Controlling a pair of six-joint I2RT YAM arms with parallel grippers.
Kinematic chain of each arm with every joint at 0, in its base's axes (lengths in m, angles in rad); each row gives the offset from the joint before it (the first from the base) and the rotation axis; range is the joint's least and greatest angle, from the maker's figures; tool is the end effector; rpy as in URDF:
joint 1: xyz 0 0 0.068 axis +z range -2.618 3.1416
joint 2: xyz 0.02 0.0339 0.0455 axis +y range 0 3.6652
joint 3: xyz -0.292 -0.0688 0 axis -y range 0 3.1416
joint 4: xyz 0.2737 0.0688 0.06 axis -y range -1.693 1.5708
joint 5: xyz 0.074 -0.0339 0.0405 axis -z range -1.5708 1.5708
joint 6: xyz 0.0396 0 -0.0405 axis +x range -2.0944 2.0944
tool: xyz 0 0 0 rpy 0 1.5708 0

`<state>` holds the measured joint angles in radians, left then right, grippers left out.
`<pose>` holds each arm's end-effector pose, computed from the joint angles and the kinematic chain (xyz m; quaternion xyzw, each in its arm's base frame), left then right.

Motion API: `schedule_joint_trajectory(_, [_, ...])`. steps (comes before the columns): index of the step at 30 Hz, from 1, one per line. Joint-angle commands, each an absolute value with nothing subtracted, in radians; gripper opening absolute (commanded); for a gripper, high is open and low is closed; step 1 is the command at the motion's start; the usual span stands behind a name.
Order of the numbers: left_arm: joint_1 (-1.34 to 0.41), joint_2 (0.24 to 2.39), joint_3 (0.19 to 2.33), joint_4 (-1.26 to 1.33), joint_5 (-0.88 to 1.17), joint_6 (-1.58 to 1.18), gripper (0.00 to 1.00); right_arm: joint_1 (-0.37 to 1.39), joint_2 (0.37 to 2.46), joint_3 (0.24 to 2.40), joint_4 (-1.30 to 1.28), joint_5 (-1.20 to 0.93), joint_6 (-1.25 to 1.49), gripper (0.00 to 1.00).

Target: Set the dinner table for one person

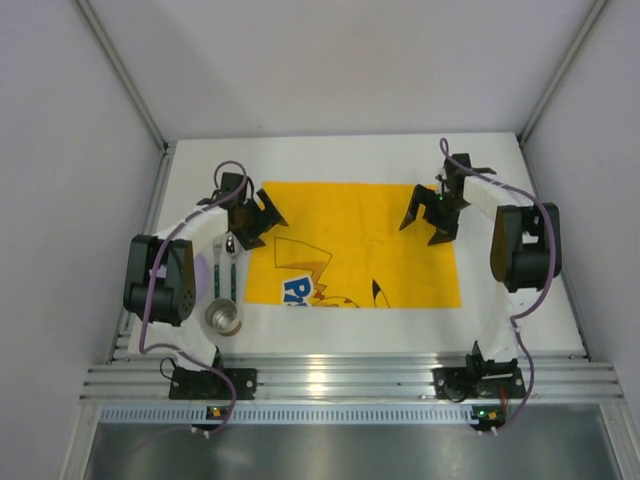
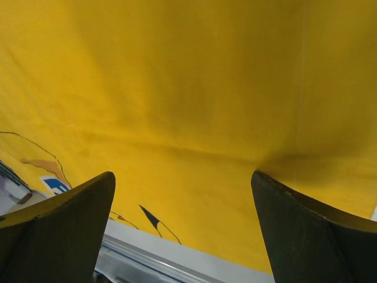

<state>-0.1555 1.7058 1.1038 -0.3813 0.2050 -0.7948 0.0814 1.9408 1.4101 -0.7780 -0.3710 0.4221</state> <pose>0.3755 -0.0670 0.2034 -0.2711 0.9132 -0.2189 0.2113 0.4182 0.0485 0.1918 0.1414 0.9644 0.2091 0.0788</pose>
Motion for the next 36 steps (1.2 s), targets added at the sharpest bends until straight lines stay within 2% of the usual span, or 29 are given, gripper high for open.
schedule_joint_trajectory(1, [-0.158, 1.768, 1.212, -0.336, 0.239, -0.746, 0.89, 0.087, 2.006, 1.496, -0.749, -0.402, 0.428, 0.99])
schedule_joint_trajectory(9, [-0.158, 1.94, 1.347, -0.414, 0.207, -0.712, 0.88, 0.083, 2.169, 1.62, -0.776, -0.37, 0.416, 0.97])
schedule_joint_trajectory(18, [-0.156, 2.051, 1.491, -0.474, 0.198, -0.677, 0.89, 0.071, 2.249, 1.773, -0.857, -0.318, 0.416, 0.96])
schedule_joint_trajectory(23, [-0.156, 2.111, 1.577, -0.506, 0.215, -0.676, 0.89, 0.071, 2.25, 1.784, -0.864, -0.304, 0.422, 0.97])
schedule_joint_trajectory(36, [-0.156, 2.112, 1.775, -0.578, 0.221, -0.706, 0.9, 0.057, 2.217, 1.922, -0.857, -0.446, 0.465, 0.97])
